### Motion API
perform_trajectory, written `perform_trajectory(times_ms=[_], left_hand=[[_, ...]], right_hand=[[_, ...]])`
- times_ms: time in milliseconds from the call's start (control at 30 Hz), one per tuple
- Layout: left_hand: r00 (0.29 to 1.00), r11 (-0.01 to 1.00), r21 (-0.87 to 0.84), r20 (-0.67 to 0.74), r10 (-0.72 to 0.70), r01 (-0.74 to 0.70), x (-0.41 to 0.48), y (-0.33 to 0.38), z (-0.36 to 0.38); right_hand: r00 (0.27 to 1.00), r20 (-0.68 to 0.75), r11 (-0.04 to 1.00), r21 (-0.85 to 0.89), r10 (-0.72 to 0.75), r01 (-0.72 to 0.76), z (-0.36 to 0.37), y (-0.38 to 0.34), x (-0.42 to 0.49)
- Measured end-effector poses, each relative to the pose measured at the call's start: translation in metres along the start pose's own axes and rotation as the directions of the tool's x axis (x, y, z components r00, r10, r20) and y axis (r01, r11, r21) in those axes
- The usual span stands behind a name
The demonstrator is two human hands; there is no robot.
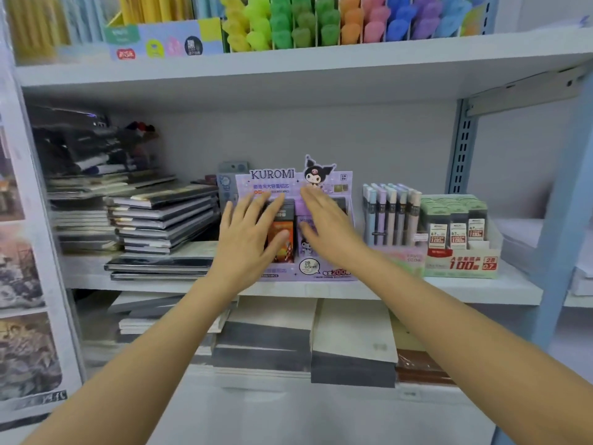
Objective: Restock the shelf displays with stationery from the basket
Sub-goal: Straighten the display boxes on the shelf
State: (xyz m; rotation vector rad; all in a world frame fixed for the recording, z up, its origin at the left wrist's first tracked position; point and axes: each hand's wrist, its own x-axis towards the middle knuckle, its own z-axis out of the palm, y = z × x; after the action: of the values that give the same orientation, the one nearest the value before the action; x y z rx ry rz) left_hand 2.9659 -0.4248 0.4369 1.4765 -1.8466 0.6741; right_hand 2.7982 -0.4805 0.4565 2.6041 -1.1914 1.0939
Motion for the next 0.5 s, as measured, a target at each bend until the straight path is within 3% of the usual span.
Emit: perform_trajectory(times_ms=[133, 300, 500], left_hand=[[0.998, 0.998, 0.061, -0.065, 0.007, -0.003, 0.011, -0.007, 0.003], [0.999, 0.999, -0.024, -0.032, 0.023, -0.024, 0.015, -0.009, 0.006], [0.999, 0.999, 0.035, 0.017, 0.041, -0.041, 0.015, -0.012, 0.004]], right_hand=[[0.998, -0.048, 0.999, 0.0, -0.032, 0.032, 0.002, 0.008, 0.007], [0.995, -0.052, 0.991, -0.111, -0.086, 0.079, 0.003, 0.008, 0.006], [0.999, -0.049, 0.996, -0.088, -0.015, 0.01, -0.011, 0.008, 0.002]])
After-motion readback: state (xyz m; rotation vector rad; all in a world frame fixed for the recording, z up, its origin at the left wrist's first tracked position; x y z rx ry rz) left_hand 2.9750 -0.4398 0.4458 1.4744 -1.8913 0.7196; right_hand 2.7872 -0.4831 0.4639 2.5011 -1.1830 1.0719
